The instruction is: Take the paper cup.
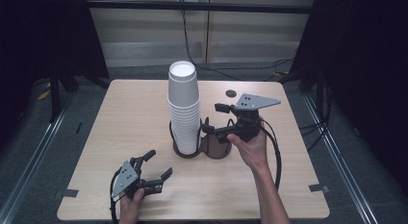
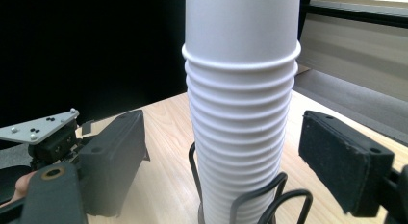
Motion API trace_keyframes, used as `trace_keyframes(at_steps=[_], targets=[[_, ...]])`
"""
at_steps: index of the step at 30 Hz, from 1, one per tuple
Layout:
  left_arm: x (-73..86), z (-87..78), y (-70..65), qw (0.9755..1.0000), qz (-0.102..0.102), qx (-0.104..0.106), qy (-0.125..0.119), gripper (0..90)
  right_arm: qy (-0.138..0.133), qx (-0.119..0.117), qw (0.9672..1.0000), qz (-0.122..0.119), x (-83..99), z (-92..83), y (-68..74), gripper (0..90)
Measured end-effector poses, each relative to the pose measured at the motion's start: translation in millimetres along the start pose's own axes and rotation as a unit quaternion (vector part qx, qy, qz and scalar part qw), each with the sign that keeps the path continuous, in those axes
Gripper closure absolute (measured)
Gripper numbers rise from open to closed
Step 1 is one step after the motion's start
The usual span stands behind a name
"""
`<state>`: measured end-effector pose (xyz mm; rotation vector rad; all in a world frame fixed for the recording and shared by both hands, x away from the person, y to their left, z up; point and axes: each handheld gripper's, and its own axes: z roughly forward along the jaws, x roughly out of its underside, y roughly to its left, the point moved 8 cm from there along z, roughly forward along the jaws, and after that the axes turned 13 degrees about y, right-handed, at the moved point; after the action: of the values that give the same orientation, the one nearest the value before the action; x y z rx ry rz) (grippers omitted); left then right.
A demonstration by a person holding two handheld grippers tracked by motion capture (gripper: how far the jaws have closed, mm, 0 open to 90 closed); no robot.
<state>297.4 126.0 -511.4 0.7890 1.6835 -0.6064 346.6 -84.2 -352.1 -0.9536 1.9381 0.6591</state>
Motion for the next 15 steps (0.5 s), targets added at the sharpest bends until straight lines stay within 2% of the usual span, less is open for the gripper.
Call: trace_keyframes(at_steps=[6, 15], targets=[[0.0, 0.0, 0.1, 1.0000, 0.000, -0.001, 0.001, 15.6, 0.020, -0.002, 0.9997, -0.011, -18.5, 1.0, -3.1, 15.4], [0.0, -0.1, 0.0, 1.0000, 0.000, 0.000, 0.001, 15.6, 0.033, 0.000, 0.9991, -0.025, -42.4, 2.1, -4.9, 15.6]])
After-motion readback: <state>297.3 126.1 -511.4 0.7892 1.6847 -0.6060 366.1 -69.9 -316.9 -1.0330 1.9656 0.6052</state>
